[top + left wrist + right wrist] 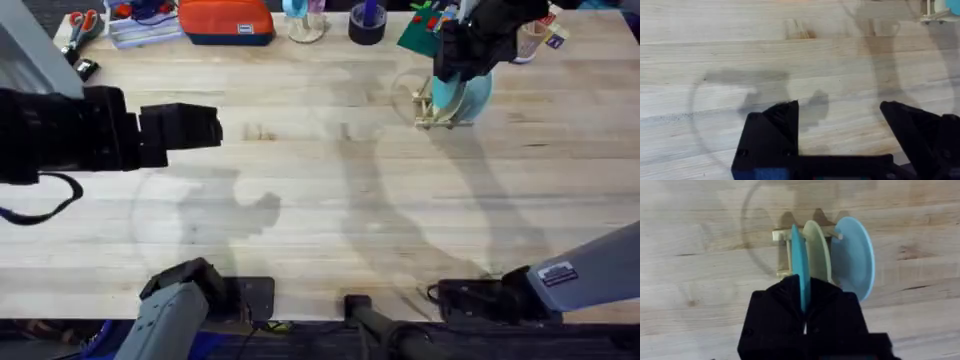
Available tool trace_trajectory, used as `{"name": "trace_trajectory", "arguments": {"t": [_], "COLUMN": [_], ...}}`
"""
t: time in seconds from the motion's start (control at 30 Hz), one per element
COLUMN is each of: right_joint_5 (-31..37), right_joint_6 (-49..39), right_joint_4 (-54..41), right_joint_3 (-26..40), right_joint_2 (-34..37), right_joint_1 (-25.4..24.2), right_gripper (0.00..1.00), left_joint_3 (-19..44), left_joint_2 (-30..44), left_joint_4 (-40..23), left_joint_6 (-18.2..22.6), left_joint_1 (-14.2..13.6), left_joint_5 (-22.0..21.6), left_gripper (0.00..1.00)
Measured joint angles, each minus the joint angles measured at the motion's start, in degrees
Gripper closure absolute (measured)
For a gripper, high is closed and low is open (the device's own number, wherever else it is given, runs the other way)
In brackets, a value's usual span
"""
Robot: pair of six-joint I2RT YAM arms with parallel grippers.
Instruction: Pick up the plates from the table one by one and place each into a slot on the dish rack.
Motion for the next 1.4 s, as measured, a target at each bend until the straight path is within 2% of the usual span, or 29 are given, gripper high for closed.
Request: {"name": "trace_trajectory", "arguments": {"t": [0.67,0.9,1.4], "right_joint_5": [0.00,-0.02,0.00], "right_joint_6": [0.01,0.14,0.18], "right_joint_4": [-0.10,-0.89,-0.96], "right_joint_3": [0.00,0.00,0.00], "right_joint_2": [0.02,0.02,0.02], "right_joint_1": [0.00,0.00,0.00], "right_gripper": [0.970,0.871,0.843], "left_joint_3": [0.00,0.00,0.00], "left_joint_2": [0.00,0.00,0.00], "left_joint_4": [0.00,0.00,0.00], "left_joint_6": [0.02,0.00,0.01], "left_joint_1": [0.00,0.00,0.00], "left_joint_5": [0.00,0.00,0.00], "left_gripper": [0.007,0.007,0.007]}}
